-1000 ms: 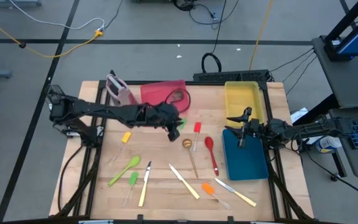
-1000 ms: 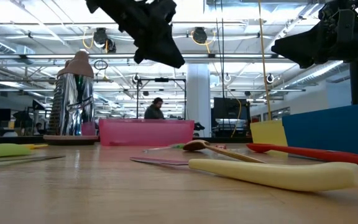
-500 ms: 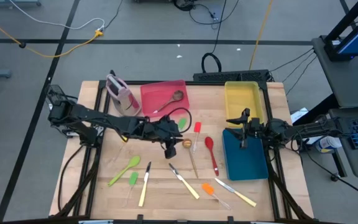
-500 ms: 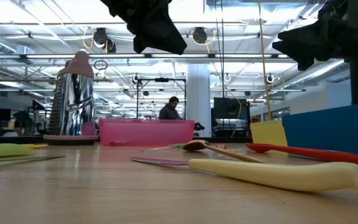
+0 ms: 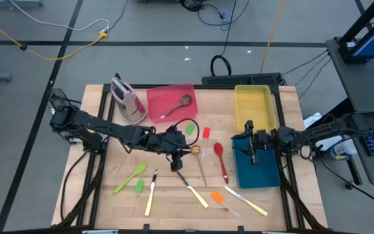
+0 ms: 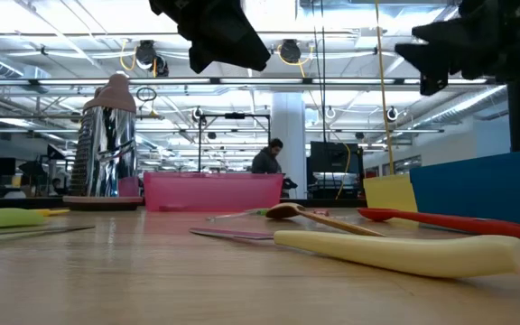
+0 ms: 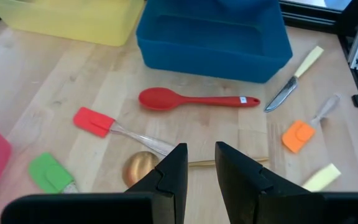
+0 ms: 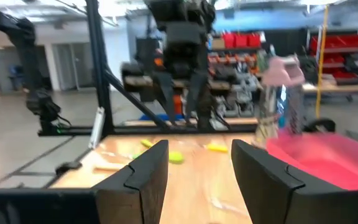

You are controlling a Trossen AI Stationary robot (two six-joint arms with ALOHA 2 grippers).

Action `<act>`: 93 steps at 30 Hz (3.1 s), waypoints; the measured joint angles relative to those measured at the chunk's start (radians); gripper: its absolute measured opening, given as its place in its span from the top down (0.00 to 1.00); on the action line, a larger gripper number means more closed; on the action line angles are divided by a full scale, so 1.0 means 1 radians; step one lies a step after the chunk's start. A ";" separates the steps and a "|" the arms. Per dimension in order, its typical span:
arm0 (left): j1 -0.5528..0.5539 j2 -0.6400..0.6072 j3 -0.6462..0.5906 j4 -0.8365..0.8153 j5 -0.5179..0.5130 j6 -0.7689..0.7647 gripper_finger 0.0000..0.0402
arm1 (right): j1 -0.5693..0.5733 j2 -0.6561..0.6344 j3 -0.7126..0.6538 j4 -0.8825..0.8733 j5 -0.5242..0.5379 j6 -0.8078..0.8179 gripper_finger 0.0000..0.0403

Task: Pick & Place Kitchen Items
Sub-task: Put the gold serving spoon into the red bin

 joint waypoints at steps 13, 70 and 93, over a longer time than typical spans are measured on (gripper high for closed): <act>-0.005 0.000 0.001 0.042 -0.001 -0.247 0.78 | 0.033 0.203 0.078 0.079 0.003 -0.022 0.58; 0.048 0.426 0.001 0.229 -0.035 -0.842 0.78 | 0.025 0.278 0.100 0.104 0.056 -0.165 0.58; 0.202 0.424 0.001 0.141 -0.026 -0.544 0.78 | 0.025 0.278 0.100 0.103 0.056 -0.165 0.58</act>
